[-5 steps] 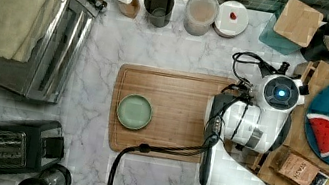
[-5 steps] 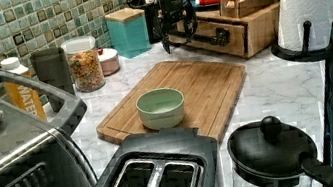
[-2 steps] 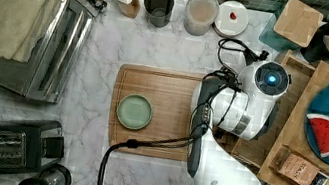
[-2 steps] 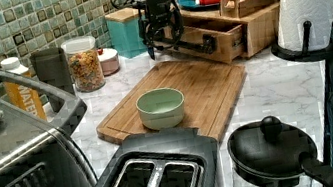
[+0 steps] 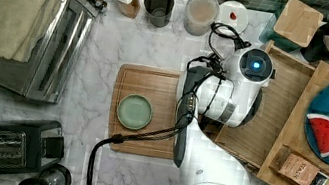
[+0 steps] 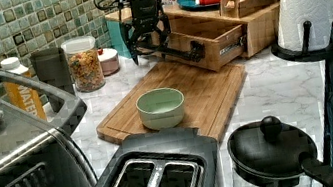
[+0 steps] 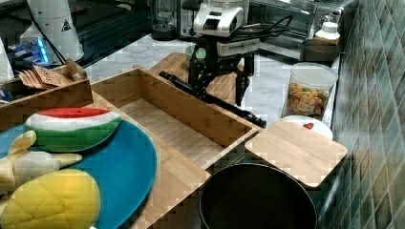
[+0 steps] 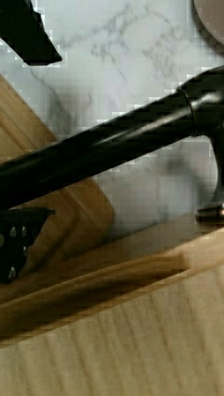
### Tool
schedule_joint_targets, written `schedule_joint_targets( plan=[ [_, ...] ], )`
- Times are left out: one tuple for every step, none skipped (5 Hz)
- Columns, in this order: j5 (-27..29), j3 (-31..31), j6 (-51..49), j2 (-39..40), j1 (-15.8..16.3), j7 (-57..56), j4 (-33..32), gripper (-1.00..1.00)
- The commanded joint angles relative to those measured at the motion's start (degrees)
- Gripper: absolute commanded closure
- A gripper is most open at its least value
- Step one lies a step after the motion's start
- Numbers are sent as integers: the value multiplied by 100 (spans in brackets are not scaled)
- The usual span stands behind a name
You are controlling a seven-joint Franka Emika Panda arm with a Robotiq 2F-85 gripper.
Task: Open the drawer.
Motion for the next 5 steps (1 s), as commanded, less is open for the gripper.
schedule_joint_targets(
  plan=[
    [81, 829, -473, 418, 1199, 728, 941, -100],
    [28, 879, -436, 705, 1360, 811, 1322, -100],
    [142, 861, -916, 1013, 1463, 1209, 1898, -100],
    [106, 909, -915, 1017, 1424, 1230, 1897, -100],
    [76, 947, -913, 1020, 1392, 1248, 1897, -100]
  ],
)
